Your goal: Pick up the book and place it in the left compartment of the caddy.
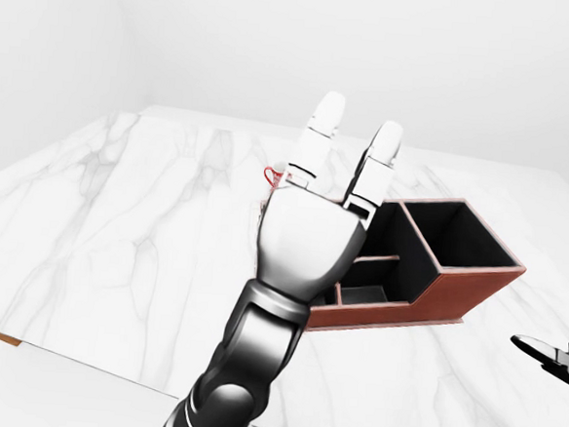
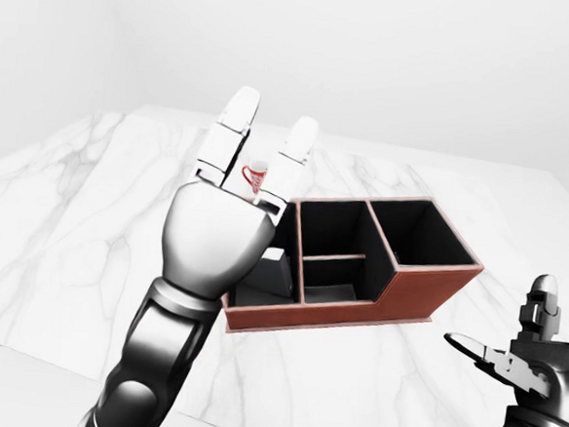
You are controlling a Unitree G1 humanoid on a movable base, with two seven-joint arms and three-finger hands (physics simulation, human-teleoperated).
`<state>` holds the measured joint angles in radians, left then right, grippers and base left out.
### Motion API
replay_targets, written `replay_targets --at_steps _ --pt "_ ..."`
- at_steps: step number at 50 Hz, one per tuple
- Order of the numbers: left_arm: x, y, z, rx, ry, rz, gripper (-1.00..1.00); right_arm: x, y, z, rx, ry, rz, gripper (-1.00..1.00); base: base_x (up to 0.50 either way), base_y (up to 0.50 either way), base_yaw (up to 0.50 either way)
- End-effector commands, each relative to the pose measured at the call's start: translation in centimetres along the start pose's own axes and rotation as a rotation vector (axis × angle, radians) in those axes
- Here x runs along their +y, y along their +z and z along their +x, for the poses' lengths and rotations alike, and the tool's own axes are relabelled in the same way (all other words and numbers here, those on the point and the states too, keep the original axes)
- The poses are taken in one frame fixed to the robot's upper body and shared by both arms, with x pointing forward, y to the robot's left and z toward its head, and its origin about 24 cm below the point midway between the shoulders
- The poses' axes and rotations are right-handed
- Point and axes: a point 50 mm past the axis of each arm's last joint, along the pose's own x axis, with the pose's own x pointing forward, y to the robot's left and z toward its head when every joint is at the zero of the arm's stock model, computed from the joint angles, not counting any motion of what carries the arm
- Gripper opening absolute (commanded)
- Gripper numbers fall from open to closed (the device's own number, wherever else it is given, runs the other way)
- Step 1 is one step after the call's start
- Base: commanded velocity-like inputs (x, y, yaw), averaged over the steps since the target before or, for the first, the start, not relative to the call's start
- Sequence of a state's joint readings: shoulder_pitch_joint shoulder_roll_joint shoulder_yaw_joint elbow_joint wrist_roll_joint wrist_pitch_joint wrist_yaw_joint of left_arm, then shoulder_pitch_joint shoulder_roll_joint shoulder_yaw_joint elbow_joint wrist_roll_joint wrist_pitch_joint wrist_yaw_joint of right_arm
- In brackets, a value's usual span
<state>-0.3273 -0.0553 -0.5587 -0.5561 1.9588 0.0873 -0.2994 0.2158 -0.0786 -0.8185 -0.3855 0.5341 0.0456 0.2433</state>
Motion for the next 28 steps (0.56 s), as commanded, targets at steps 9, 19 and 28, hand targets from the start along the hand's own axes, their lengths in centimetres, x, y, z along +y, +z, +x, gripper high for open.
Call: replay_targets --at_steps 9,19,28 --pt "4.8 -3.3 -2.9 0.170 0.151 -0.082 1.00 0.0 -0.1 0.0 0.000 0.005 -0.004 1.00 0.00 0.00 0.00" --pt "6.3 -2.0 -4.4 0.222 0.268 -0.294 1.00 0.1 -0.1 -0.1 0.000 0.007 -0.003 1.00 0.00 0.00 0.00" --pt "4.7 -2.0 -4.9 0.093 0.295 -0.865 1.00 0.0 0.5 -0.2 -0.007 -0.003 0.007 1.00 0.00 0.00 0.00"
